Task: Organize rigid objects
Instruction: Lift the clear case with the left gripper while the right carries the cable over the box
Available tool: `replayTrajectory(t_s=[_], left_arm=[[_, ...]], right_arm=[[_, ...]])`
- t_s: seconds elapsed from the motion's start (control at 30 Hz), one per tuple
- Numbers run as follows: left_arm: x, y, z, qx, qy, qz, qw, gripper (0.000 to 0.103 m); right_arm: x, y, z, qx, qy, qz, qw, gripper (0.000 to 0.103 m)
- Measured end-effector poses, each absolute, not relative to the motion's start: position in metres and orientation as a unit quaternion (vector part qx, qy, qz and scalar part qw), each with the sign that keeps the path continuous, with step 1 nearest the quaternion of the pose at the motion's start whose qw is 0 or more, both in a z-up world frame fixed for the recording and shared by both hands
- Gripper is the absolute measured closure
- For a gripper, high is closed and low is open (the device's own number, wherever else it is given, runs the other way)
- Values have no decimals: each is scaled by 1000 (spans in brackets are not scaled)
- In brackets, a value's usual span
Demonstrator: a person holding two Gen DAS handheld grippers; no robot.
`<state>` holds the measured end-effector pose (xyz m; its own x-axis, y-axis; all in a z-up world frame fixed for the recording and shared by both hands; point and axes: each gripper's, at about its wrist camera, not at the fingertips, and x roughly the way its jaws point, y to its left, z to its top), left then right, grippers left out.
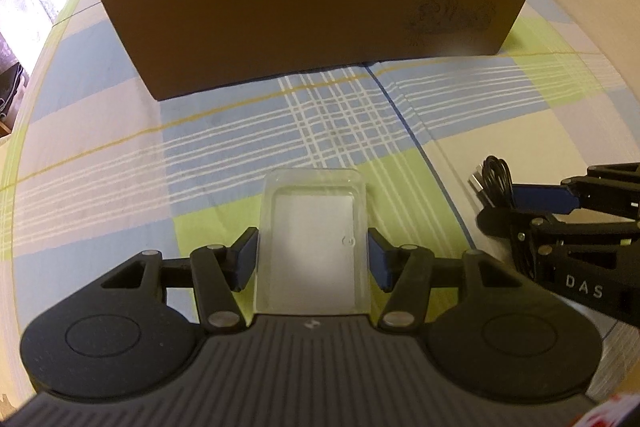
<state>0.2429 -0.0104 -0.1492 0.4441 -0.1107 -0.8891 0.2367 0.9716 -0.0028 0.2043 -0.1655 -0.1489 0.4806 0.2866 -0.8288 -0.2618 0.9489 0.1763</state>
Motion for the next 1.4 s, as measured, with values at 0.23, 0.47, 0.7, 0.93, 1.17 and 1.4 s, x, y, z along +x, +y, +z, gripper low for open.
replayTrajectory(t_s=[0.23, 0.47, 0.7, 0.93, 1.17, 1.4], left_arm=[[242, -10, -148, 58, 515, -107, 848, 51], [239, -9, -143, 60, 507, -109, 853, 51], [235, -6, -131, 59, 495, -105, 860, 51], [239, -1, -98, 53, 464, -100, 878, 51], [255, 6, -59, 43, 424, -95, 900, 51], [278, 11, -33, 40, 394, -86, 914, 51]], right_arm=[[206, -165, -151, 3, 483, 159, 861, 86], [205, -165, -150, 1, 483, 164, 860, 88], [207, -166, -143, 15, 484, 181, 856, 89], [218, -163, -114, 32, 450, 204, 869, 89], [237, -159, -79, 42, 409, 228, 882, 89], [263, -147, -48, 42, 373, 242, 894, 89]])
